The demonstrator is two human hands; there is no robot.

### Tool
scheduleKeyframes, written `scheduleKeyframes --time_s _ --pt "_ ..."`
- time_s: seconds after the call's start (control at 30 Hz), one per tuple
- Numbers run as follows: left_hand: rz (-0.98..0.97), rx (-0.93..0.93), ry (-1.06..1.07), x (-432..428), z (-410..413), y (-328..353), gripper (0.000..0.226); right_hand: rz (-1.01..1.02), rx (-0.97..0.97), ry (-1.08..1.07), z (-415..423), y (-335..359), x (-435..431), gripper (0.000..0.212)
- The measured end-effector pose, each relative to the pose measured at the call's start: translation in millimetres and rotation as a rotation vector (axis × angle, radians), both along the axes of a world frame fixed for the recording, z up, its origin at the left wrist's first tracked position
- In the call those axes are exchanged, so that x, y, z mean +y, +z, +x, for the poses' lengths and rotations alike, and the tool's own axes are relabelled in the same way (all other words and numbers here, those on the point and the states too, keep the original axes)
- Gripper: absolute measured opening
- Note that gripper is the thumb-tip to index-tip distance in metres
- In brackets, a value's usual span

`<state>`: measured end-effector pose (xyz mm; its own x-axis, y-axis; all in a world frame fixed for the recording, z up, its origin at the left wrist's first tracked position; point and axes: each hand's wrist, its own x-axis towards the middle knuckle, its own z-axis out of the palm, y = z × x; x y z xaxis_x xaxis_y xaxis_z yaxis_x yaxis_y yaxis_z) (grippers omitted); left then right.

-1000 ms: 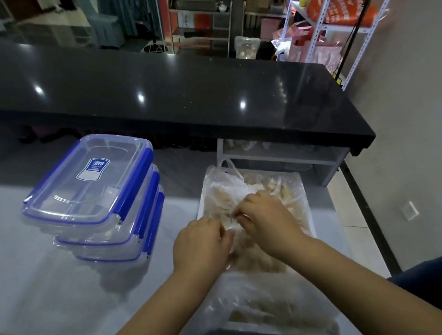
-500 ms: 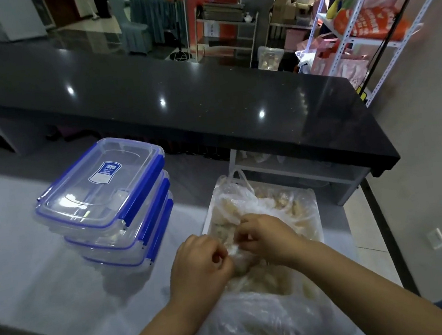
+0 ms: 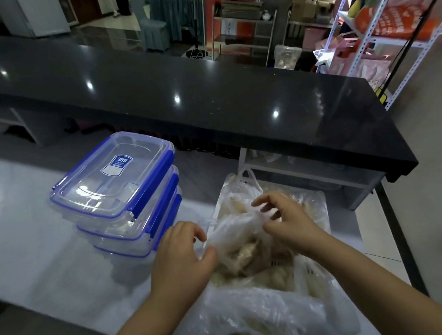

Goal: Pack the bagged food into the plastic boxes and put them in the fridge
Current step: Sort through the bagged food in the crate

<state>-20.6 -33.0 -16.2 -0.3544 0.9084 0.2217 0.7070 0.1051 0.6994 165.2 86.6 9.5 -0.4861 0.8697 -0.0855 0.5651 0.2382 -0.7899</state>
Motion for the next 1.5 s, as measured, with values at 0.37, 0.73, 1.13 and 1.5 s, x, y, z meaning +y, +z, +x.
scheduleKeyframes --time_s 0.37,0.73,1.13,1.5 --pt "0.028 -0.149 -0.090 23.9 19.5 29.0 0.016 0.089 0.121 -0.056 -17.1 8.6 -3.9 0.005" --pt "0.222 -0.205 0.066 11.9 25.2 35.1 0.023 -0.422 0.856 -0.337 4.1 34.4 -11.7 0.029" --pt "-0.198 0.624 -0.499 31.2 39.0 -0.5 0.043 0.177 -0.080 -0.102 12.7 -29.0 -56.2 0.038" --pt "-0.010 0.432 -0.249 48.7 39.0 4.1 0.015 0.385 -0.264 -0.169 36.4 -8.5 -28.4 0.018"
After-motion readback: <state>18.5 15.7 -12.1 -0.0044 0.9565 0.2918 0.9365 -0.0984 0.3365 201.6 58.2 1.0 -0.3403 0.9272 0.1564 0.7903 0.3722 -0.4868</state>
